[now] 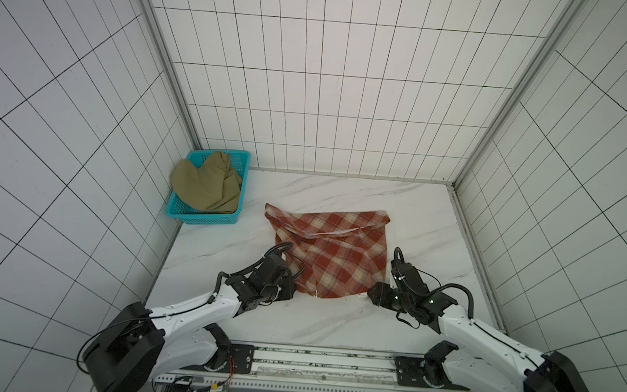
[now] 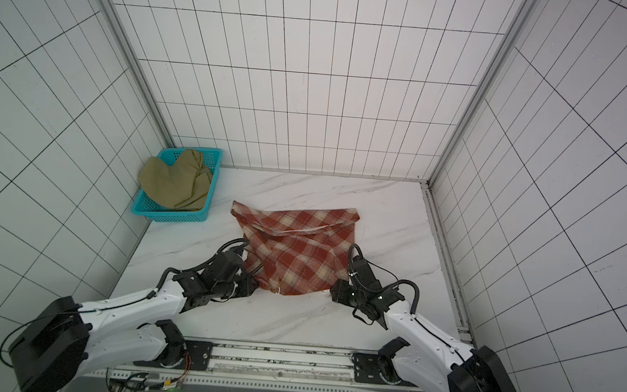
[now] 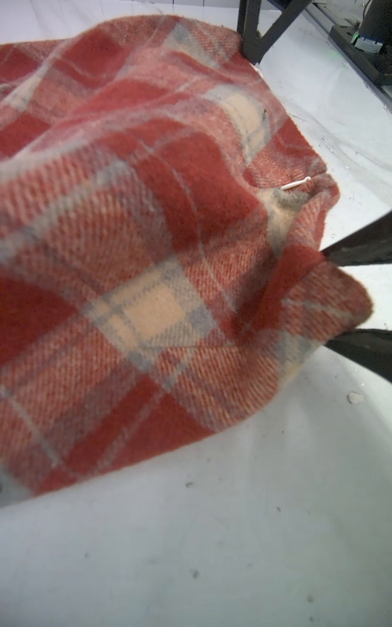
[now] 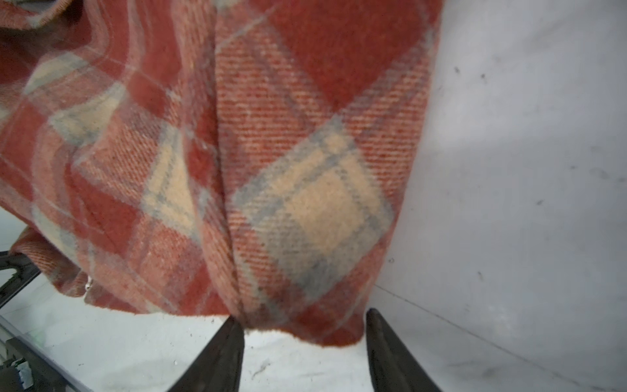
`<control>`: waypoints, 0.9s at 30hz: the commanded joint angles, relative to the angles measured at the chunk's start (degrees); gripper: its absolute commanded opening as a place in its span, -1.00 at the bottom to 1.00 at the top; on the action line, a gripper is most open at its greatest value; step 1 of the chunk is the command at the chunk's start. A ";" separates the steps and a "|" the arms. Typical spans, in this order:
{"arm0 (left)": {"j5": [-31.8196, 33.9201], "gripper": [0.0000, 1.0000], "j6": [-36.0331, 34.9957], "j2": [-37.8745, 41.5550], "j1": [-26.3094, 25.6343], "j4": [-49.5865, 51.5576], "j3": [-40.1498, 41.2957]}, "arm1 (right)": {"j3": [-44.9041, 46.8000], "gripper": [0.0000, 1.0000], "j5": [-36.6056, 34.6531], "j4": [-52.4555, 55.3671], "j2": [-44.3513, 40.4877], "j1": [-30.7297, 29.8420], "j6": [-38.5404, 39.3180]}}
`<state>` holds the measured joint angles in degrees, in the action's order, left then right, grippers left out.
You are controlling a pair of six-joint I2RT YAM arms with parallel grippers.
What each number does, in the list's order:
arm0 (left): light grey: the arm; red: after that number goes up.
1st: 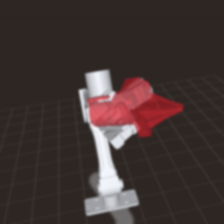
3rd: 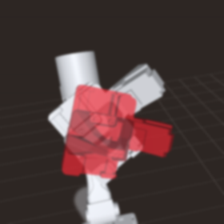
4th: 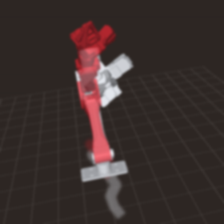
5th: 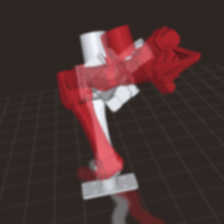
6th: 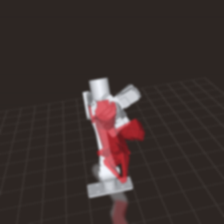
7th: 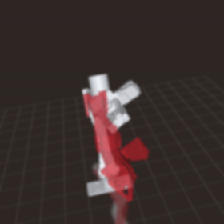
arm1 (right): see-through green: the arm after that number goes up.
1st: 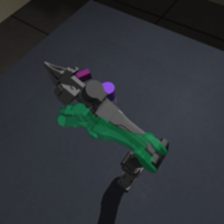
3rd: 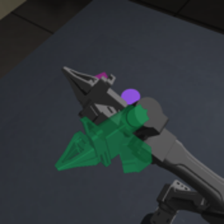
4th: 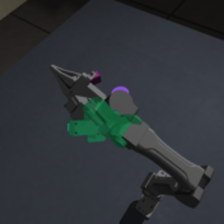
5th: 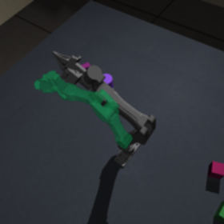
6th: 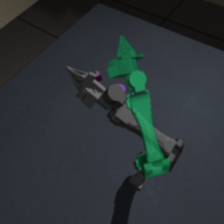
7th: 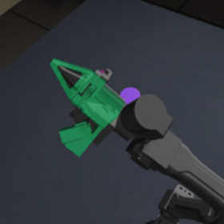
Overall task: Fold and stack skirts
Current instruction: Flatten out the skirt at the center of the table.
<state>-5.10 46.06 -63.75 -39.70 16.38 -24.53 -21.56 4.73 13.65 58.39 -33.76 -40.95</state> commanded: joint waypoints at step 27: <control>2.31 -0.23 -4.75 -1.77 6.63 -0.91 -5.02 | -0.45 0.15 -4.81 -1.02 2.64 -0.49 3.21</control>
<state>-2.00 42.13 -64.99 -33.50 16.69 -28.56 -21.61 1.43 15.18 59.81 -33.80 -38.74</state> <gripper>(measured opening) 0.384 0.579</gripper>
